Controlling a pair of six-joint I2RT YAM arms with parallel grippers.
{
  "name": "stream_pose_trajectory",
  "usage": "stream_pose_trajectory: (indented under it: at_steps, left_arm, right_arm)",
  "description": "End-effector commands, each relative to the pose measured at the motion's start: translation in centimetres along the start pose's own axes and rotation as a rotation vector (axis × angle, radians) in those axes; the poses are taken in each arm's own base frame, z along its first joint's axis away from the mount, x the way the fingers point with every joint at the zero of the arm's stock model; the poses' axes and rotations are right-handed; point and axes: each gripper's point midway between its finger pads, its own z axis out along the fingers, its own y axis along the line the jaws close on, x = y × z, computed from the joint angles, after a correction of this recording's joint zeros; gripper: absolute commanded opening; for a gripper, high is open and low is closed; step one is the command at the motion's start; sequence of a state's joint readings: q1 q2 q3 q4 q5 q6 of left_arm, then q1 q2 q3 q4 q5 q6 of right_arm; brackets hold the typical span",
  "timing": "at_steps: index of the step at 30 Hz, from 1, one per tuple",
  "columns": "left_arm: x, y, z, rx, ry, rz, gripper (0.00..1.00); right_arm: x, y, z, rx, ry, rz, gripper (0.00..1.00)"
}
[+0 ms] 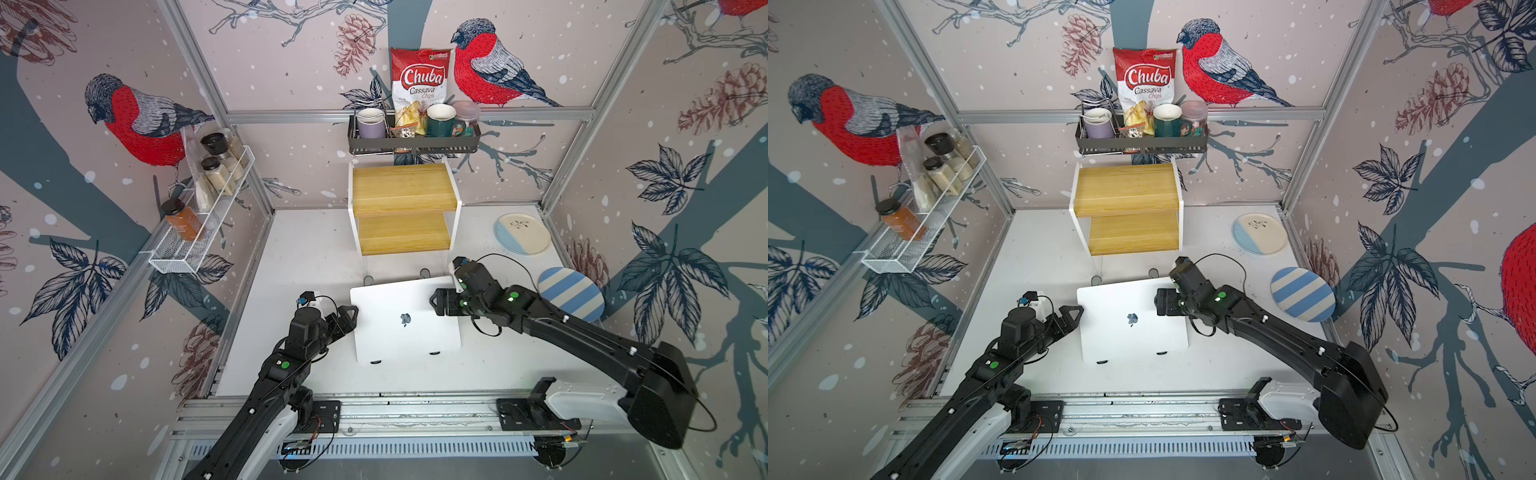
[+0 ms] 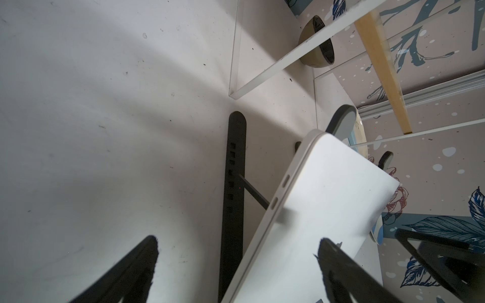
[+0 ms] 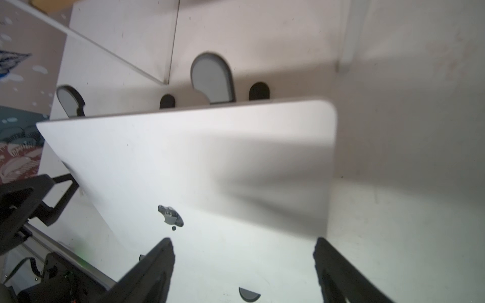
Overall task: Close the laptop lid and set it aside
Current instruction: Close the lid of the laptop, then pick up the laptop from the computer stand.
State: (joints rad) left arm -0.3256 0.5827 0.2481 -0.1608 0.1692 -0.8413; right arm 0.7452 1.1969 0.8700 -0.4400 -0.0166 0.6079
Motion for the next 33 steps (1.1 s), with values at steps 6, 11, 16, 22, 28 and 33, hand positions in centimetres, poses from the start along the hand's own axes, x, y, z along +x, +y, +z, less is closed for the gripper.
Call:
stream_pose_trajectory:
  at_steps: [6, 11, 16, 22, 28, 33]
  left_arm:
    - [0.0, -2.0, 0.9, 0.131, -0.007, -0.004, 0.94]
    - [0.2, -2.0, 1.2, 0.157, -0.013, -0.017, 0.93]
    - [0.6, -2.3, 1.5, 0.178, -0.002, -0.008, 0.91]
    - [1.2, -2.5, 1.9, 0.198, 0.012, -0.017, 0.9]
    - [1.8, -2.6, 2.4, 0.197, 0.023, -0.022, 0.87]
    - [2.3, -2.4, 2.8, 0.178, 0.038, -0.023, 0.86]
  right_arm:
    - [-2.0, -3.5, -1.7, -0.314, -0.112, 0.19, 1.0]
    - [-1.6, -3.1, -1.0, -0.442, -0.107, 0.213, 1.0]
    - [-0.8, -3.6, 0.3, -0.447, -0.092, 0.225, 1.0]
    - [0.7, -3.5, 2.2, -0.455, -0.043, 0.225, 1.0]
    - [2.4, -2.0, 3.4, -0.493, 0.005, 0.189, 0.96]
    - [2.9, -1.4, 3.7, -0.5, 0.006, 0.173, 0.88]
